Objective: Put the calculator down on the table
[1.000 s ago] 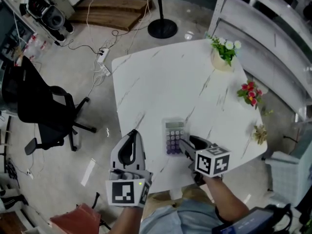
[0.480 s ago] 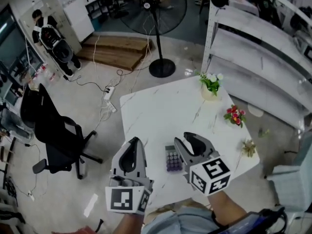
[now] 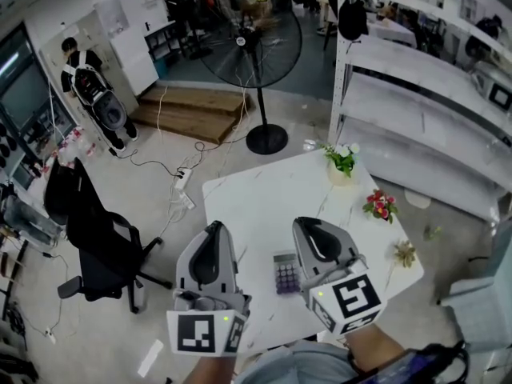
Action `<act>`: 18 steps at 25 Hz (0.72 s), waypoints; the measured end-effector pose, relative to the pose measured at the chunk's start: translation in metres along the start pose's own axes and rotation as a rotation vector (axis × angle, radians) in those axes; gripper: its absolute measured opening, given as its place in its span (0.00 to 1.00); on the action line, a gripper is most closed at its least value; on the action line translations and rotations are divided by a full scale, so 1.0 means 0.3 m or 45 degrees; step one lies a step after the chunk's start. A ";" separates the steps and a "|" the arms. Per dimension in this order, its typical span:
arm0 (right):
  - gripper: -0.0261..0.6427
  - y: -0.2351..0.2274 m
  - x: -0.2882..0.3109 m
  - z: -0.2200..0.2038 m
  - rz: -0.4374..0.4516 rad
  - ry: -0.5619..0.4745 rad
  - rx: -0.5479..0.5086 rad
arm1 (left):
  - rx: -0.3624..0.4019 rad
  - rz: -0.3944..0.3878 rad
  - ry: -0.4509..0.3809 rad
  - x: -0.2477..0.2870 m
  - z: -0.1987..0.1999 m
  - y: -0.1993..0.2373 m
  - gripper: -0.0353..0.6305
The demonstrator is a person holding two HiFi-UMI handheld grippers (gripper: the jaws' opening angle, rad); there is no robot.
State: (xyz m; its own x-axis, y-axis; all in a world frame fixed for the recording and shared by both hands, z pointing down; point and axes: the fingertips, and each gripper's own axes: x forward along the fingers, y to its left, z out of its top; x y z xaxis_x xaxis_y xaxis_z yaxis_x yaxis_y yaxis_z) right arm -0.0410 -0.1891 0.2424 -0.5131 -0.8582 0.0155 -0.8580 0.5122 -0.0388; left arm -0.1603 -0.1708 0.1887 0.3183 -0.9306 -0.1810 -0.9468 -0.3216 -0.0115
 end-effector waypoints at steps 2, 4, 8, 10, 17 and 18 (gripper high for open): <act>0.07 0.010 -0.005 0.022 0.005 -0.024 -0.013 | 0.002 -0.002 -0.011 -0.003 0.012 0.001 0.06; 0.07 0.017 -0.011 0.038 0.006 -0.047 -0.021 | 0.002 -0.008 -0.015 -0.003 0.018 0.000 0.06; 0.06 0.029 -0.019 0.058 0.013 -0.082 -0.042 | 0.008 -0.024 -0.016 -0.004 0.023 -0.008 0.06; 0.06 0.031 -0.021 0.058 0.009 -0.084 -0.057 | 0.011 -0.031 -0.015 -0.003 0.022 -0.014 0.06; 0.06 0.030 -0.027 0.069 0.003 -0.108 -0.047 | 0.010 -0.034 -0.004 -0.002 0.011 -0.016 0.06; 0.06 0.032 -0.028 0.067 0.004 -0.105 -0.047 | 0.010 -0.035 -0.002 -0.004 0.009 -0.017 0.06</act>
State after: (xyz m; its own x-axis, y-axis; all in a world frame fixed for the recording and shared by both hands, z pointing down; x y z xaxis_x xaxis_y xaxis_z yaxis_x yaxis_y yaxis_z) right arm -0.0444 -0.1777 0.2220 -0.5130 -0.8558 -0.0668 -0.8577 0.5142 -0.0015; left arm -0.1561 -0.1677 0.1864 0.3438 -0.9212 -0.1821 -0.9381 -0.3454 -0.0239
